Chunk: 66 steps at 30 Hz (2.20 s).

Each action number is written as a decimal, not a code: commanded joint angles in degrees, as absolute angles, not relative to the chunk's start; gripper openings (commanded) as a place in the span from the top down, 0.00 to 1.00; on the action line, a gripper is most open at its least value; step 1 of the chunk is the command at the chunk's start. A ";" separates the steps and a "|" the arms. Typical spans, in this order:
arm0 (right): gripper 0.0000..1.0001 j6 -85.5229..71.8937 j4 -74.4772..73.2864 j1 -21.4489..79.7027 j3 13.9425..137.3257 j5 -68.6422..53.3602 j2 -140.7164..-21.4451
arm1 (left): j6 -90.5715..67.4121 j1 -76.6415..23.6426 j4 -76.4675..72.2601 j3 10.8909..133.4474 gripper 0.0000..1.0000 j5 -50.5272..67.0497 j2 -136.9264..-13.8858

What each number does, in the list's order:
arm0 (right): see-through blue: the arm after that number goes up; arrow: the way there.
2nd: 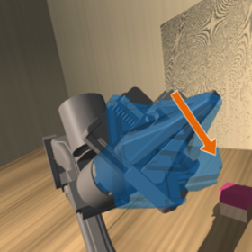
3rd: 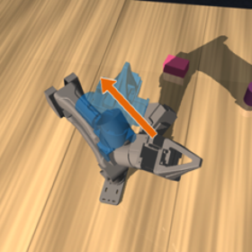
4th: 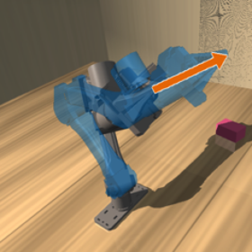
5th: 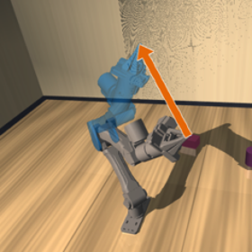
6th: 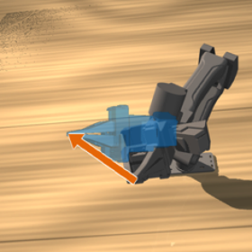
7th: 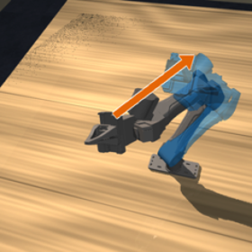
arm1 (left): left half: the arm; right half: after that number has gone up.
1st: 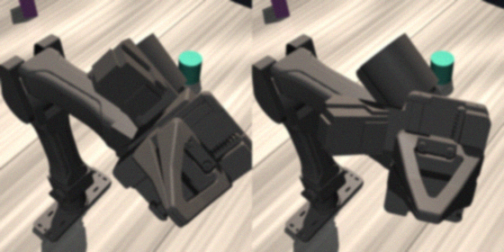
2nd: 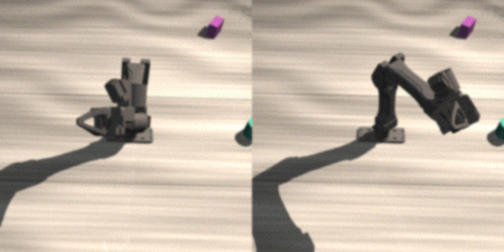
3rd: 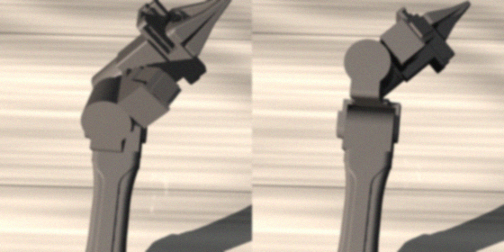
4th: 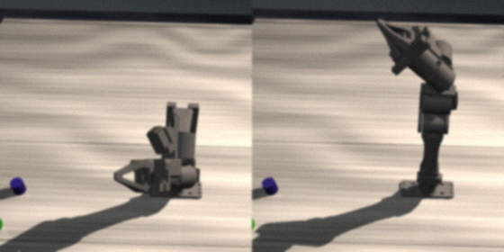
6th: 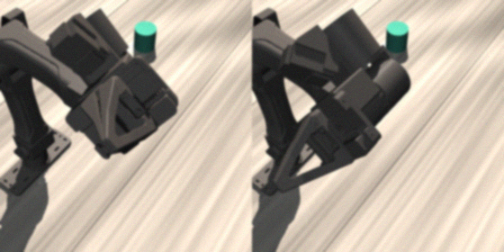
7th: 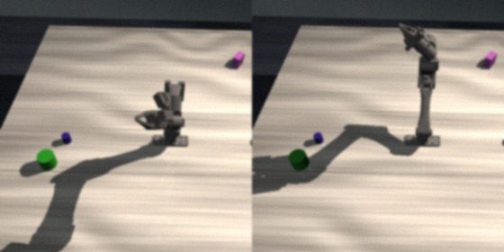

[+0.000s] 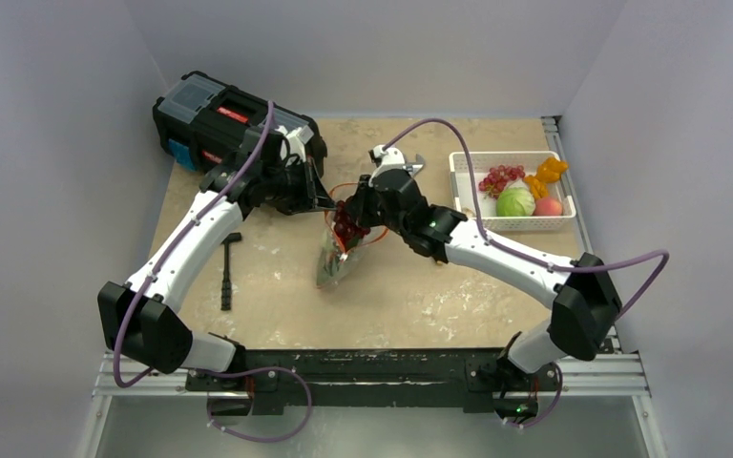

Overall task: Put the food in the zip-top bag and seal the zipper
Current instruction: Place the fake fruit in the zipper food storage bag, then pick up the fake fruit from the bin.

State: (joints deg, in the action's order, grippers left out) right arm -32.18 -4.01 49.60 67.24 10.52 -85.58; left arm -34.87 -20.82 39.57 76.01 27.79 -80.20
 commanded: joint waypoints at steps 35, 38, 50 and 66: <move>0.46 -23.77 -25.60 50.01 89.11 15.34 -91.84 | -35.33 -20.04 38.61 76.73 1.00 27.30 -79.54; 0.44 -22.74 -27.17 50.05 89.38 16.44 -88.96 | -35.38 -20.04 38.51 76.77 1.00 27.31 -79.62; 0.34 -26.97 -19.97 36.95 77.55 36.93 -75.90 | -35.33 -20.04 38.47 76.64 1.00 27.74 -79.81; 0.09 -41.08 -17.50 15.99 74.63 39.45 -90.14 | -35.77 -20.03 38.05 76.47 1.00 29.24 -79.89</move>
